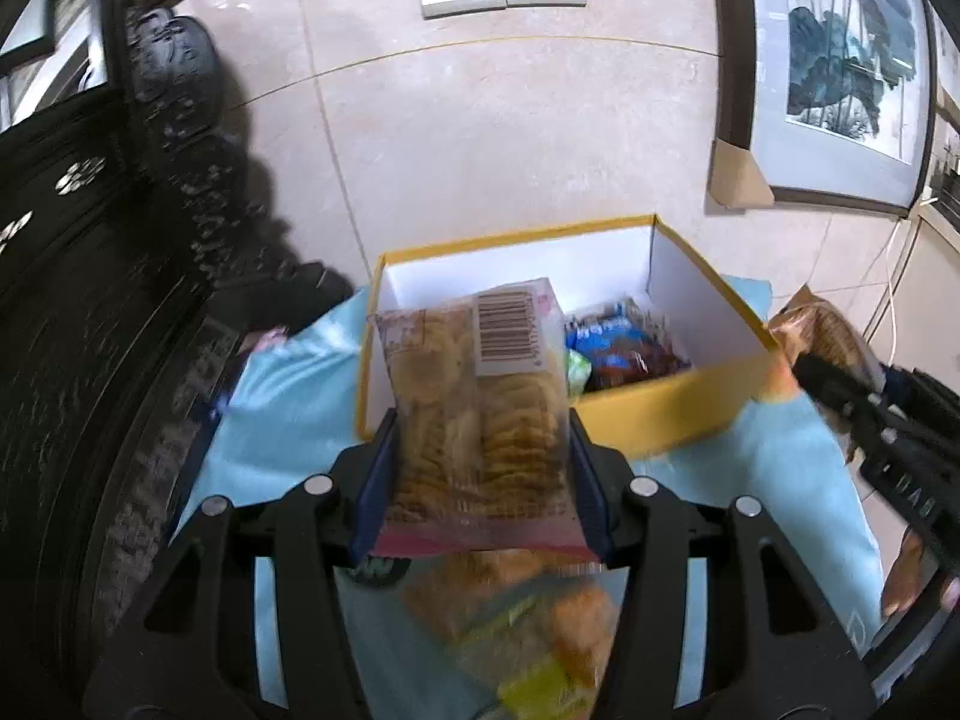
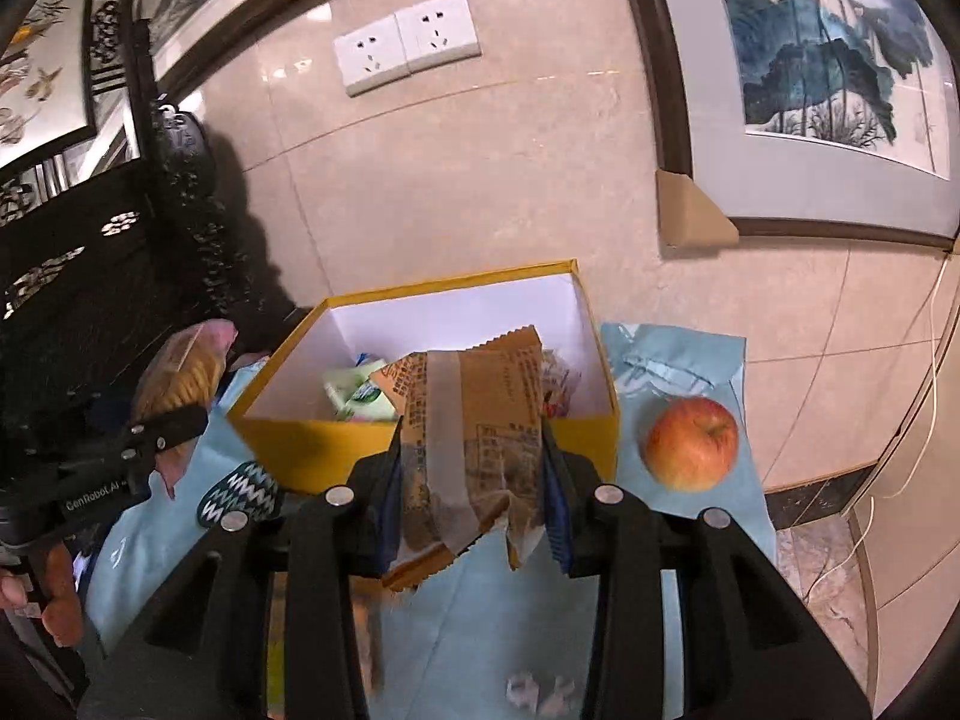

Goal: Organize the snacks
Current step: 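Lower both packs into the yellow box and open both tools, then move both open tools back toward the snacks on the tablecloth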

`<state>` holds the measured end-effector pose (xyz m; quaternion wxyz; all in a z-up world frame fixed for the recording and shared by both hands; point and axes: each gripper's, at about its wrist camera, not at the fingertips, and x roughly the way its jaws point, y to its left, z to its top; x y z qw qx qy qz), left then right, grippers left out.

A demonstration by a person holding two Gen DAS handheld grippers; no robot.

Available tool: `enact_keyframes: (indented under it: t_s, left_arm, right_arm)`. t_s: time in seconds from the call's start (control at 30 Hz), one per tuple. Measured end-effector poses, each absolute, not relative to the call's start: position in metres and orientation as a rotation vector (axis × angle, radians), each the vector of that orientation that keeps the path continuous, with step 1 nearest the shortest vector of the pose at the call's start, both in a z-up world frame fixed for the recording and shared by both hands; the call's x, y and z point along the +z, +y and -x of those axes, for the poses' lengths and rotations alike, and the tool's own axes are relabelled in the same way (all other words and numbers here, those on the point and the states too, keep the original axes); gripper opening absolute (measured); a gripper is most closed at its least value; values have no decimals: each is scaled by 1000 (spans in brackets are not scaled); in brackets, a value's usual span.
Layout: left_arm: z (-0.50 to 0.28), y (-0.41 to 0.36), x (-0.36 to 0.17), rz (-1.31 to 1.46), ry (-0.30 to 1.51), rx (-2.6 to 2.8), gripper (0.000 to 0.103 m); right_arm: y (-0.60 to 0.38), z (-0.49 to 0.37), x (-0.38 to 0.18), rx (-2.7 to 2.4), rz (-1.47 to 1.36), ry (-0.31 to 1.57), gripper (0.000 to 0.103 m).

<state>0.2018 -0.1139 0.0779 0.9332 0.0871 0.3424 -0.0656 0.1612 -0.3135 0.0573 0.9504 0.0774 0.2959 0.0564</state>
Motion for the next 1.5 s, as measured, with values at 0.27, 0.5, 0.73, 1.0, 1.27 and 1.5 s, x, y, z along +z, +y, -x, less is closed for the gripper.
enact_keyframes:
  t_s: [0.27,0.5,0.73,1.0,1.27,1.5]
  left_arm:
    - [-284,-125,42,-124,773,-138,53]
    - [-313,-122,19,-33,794,-78,101]
    - [-291,-117,36,-73,756,-75,101]
    - [-231,-105,43,-89,779,-87,101]
    - [-159,-79,12,-67,856,-82,101]
    - [-103,-47,-21,-66,880,-41,101]
  right_arm:
    - [-306,-234,26,75,-125,638,39]
    - [-291,-259,6,17,-36,628,58]
    - [-300,-232,22,25,-99,581,67]
    - [-314,-182,21,15,-159,637,69]
    - [-301,-120,-7,77,-236,741,75]
    - [-245,-91,-41,186,-156,839,75]
